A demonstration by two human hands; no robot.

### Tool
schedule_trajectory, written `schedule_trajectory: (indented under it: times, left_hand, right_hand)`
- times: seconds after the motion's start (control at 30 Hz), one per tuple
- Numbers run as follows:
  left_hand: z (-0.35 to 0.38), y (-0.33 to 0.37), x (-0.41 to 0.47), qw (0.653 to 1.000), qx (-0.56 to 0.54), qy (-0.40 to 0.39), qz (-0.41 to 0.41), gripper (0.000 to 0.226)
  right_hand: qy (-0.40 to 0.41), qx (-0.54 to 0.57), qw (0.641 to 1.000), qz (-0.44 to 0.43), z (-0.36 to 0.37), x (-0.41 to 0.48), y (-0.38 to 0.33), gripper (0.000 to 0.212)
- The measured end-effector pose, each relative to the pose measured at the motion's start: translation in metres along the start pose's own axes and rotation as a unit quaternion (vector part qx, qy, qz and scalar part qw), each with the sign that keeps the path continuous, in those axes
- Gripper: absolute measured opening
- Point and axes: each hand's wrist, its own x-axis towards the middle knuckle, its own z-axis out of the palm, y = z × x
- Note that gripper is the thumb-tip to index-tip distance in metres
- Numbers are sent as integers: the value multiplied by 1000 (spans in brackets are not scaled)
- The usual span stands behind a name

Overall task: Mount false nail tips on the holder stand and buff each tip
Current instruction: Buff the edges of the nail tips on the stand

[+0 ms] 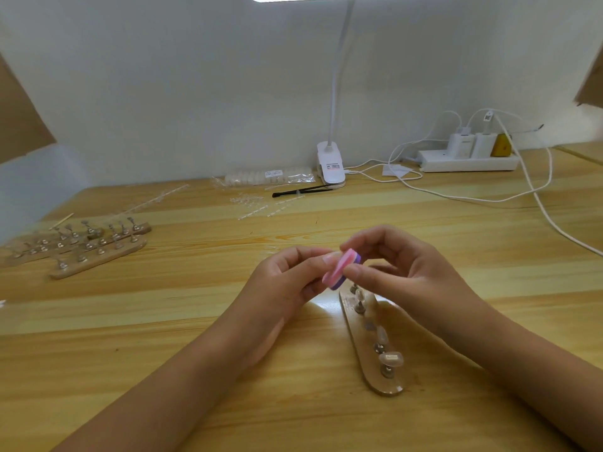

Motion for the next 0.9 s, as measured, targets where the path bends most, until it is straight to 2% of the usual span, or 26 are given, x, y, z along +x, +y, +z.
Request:
schedule_trajectory:
  times: [0.1,0.23,0.4,0.53,0.67,0.8,0.9]
  left_hand:
    - [-2,0,1,1000,-12,18,-4,33]
    - [-1,-2,0,1000,2,5,3,37]
    - [-3,-3,3,1000,14,24,5,31]
    - [-1,-4,2,999,25,30,3,32]
    - [-1,-4,2,999,31,29,7,39]
    - [-2,-5,1,999,39,26,8,42]
    - [-3,-4,1,999,49,22,10,36]
  right_hand:
    - [60,23,998,-11,-3,1,0,31]
    - [-30,-10,999,20,1,-1,1,30]
    - [41,39,998,-5,0,1,-3,32]
    - [-3,30,999,16,1,0,-3,33]
    - [32,61,998,8,-1,2,-3,33]
    - [-7,58,998,29,2,0,-3,32]
    - [32,76,997,14,1,0,-4,31]
